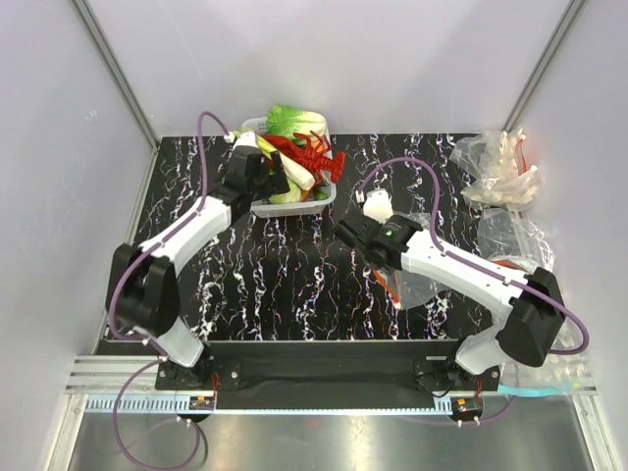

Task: Place the food in the zip-top bag and seal the zipper
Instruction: Pick up the fake vegetable from the bin.

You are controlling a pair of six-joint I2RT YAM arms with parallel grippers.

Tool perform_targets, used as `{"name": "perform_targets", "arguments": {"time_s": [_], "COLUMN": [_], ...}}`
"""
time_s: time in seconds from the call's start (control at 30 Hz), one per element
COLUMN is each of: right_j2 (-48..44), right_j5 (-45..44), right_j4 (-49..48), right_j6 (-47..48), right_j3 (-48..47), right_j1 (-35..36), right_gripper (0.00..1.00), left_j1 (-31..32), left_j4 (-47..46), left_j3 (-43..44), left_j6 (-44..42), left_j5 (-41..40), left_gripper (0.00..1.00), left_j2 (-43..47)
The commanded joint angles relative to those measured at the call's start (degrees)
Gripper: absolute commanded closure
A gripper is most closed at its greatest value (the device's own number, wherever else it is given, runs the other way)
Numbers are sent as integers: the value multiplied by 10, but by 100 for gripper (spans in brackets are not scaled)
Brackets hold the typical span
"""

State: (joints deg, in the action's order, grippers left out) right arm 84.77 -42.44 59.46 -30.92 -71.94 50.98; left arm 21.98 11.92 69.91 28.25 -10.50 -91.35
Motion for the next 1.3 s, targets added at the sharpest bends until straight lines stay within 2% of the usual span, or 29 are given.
{"name": "perform_targets", "arguments": {"time_s": [0.0, 0.23, 0.43, 0.47, 0.57, 0.6, 0.7, 0.9, 1.27], "right_j2": [-15, -13, -10, -10, -7, -7, -13, -21, -24], "right_j5": [10, 26, 30, 32, 34, 35, 32, 33, 47], "right_j4": [-28, -40, -44, -45, -42, -40, -37, -33, -49], "right_j6": [16, 24, 23, 22, 17, 15, 12, 9, 16], "right_j3": [0, 2, 2, 2, 0, 1, 2, -2, -7], "right_j1": [-7, -10, -11, -11, -11, -11, -11, -11, -12], "right_gripper": [100, 100, 100, 100, 100, 100, 100, 100, 100], "left_j1": [1, 1, -3, -4, -8, -10, -19, -30, -32], "left_j4": [39, 98, 136, 133, 102, 93, 56, 38, -26], "left_j3": [85, 194, 219, 219, 189, 178, 136, 99, 11], "left_j6": [-73, -99, -83, -81, -76, -72, -62, -51, -23], "left_j5": [-8, 6, 25, 34, 56, 60, 74, 99, 102], "left_gripper": [1, 1, 1, 4, 30, 46, 69, 75, 75], "left_j2": [-64, -190, -240, -240, -212, -198, -140, -49, 100]}}
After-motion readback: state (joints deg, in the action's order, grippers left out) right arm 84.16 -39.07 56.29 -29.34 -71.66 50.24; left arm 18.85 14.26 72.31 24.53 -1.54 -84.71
